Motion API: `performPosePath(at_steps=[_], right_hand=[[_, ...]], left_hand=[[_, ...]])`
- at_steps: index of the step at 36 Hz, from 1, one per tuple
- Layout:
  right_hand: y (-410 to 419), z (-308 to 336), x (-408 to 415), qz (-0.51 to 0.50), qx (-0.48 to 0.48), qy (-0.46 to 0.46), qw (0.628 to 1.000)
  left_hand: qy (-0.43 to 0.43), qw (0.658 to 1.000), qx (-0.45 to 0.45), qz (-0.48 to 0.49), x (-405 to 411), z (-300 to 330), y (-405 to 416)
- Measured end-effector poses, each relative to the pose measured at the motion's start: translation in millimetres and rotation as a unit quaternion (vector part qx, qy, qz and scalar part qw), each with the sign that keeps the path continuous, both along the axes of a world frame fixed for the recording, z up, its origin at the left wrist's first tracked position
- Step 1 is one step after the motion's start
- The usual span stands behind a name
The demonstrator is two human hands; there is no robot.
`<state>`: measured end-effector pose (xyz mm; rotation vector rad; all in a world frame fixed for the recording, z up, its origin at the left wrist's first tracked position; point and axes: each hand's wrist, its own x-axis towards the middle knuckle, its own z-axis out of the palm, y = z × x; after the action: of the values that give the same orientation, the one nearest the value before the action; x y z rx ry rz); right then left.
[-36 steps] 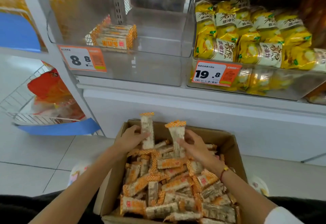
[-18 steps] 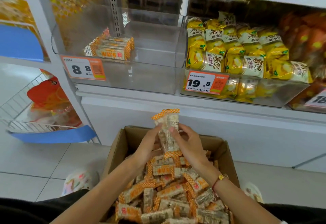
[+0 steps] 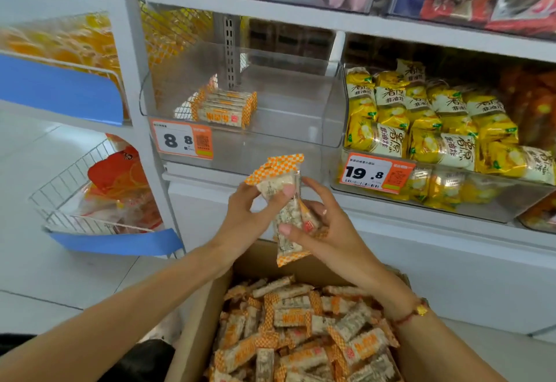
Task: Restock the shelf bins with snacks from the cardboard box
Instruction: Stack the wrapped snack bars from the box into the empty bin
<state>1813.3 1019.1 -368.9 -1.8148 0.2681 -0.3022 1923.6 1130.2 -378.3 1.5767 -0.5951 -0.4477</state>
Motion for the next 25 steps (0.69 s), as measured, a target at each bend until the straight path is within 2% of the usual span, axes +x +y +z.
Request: performPosePath(at_steps=[5, 9, 11, 13, 15, 18, 21, 25], right_hand=[[5.6, 36.2, 25.8, 0.01, 0.034, -0.011, 0.999], [2.7, 70.3, 52.8, -0.008, 0.025, -0.046, 0.999], [-1.7, 87.0, 74.2, -0.01, -0.001, -0.072, 0.997], [-5.5, 103.2, 101.7, -0.005, -0.047, -0.092, 0.995], [-13.5, 112.8, 135.7, 0.002, -0.125, -0.105, 0.987], [-36.8, 113.7, 193.3, -0.004, -0.33, -0.053, 0.943], [-59.4, 99.5, 241.8, 0.047, -0.433, 0.035, 0.9], [-60.8, 71.6, 280.8, 0.118, -0.461, 0.134, 0.869]], left_hand=[[-0.106, 0.994, -0.019, 0.023, 27.4, 32.3, 15.0], [-0.134, 0.971, -0.1, 0.172, 69.2, 52.4, 26.5], [-0.195, 0.941, -0.069, 0.268, 96.2, 53.1, 35.2], [-0.283, 0.898, 0.023, 0.335, 124.1, 47.4, 44.9], [-0.337, 0.87, 0.087, 0.35, 147.8, 40.3, 53.1], [-0.392, 0.844, 0.143, 0.338, 169.5, 32.2, 62.0], [-0.413, 0.836, 0.166, 0.322, 182.5, 21.3, 64.4], [-0.387, 0.855, 0.161, 0.305, 186.7, 11.8, 57.7]])
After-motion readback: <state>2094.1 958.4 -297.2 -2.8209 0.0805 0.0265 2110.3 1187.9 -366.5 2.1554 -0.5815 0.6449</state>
